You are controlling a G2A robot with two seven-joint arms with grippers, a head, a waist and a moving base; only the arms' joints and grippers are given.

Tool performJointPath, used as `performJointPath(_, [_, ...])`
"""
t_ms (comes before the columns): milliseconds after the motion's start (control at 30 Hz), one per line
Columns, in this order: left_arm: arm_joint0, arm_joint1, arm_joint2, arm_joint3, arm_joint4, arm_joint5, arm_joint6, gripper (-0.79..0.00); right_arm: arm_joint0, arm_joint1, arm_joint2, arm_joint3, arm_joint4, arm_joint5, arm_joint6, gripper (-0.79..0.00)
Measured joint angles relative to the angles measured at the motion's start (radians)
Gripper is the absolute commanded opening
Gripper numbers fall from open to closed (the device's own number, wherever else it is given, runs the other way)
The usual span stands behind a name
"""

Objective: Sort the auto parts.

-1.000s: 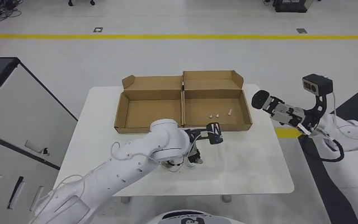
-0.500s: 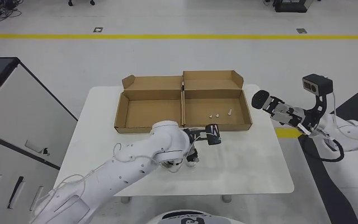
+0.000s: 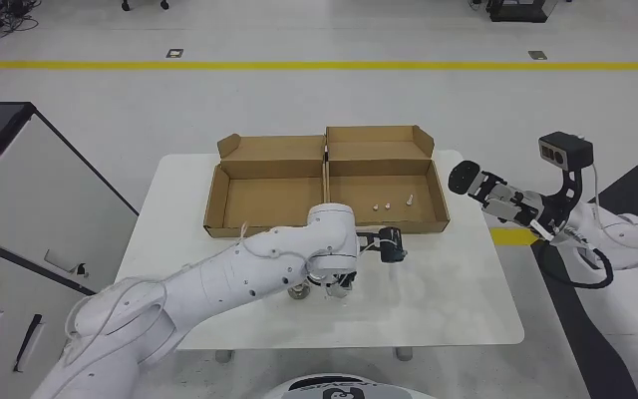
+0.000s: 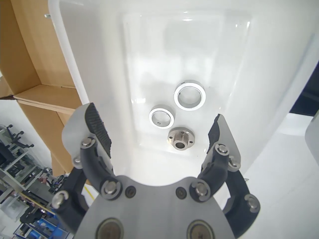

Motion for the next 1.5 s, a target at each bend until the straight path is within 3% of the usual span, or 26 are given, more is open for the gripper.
performJointPath(133, [-0.029,-0.003,0.038,0.021,-0.051,-0.005,0.005,0.000,0.000,0.000,0.000,0.000,0.000,0.000,0.000,0.000])
performJointPath(167, [-0.034,-0.005,0.044,0.029,-0.057,-0.008,0.008,-0.065,0.000,0.000,0.000,0.000,0.000,0.000,0.000,0.000])
performJointPath(267, [-0.046,-0.013,0.057,0.059,-0.064,-0.020,0.020,-0.139,0.000,0.000,0.000,0.000,0.000,0.000,0.000,0.000])
performJointPath(367, [-0.051,-0.025,0.065,0.083,-0.058,-0.025,0.026,-0.271,0.000,0.000,0.000,0.000,0.000,0.000,0.000,0.000])
performJointPath(400, [-0.051,-0.029,0.067,0.087,-0.055,-0.025,0.026,-0.385,0.000,0.000,0.000,0.000,0.000,0.000,0.000,0.000])
performJointPath(433, [-0.051,-0.032,0.071,0.091,-0.051,-0.026,0.027,-0.406,0.000,0.000,0.000,0.000,0.000,0.000,0.000,0.000])
performJointPath(900, [-0.031,-0.053,0.120,0.152,-0.058,-0.035,0.036,-0.440,0.000,0.000,0.000,0.000,0.000,0.000,0.000,0.000])
performJointPath(1500, [-0.022,-0.072,0.137,0.221,-0.038,-0.058,0.058,-0.539,0.000,0.000,0.000,0.000,0.000,0.000,0.000,0.000])
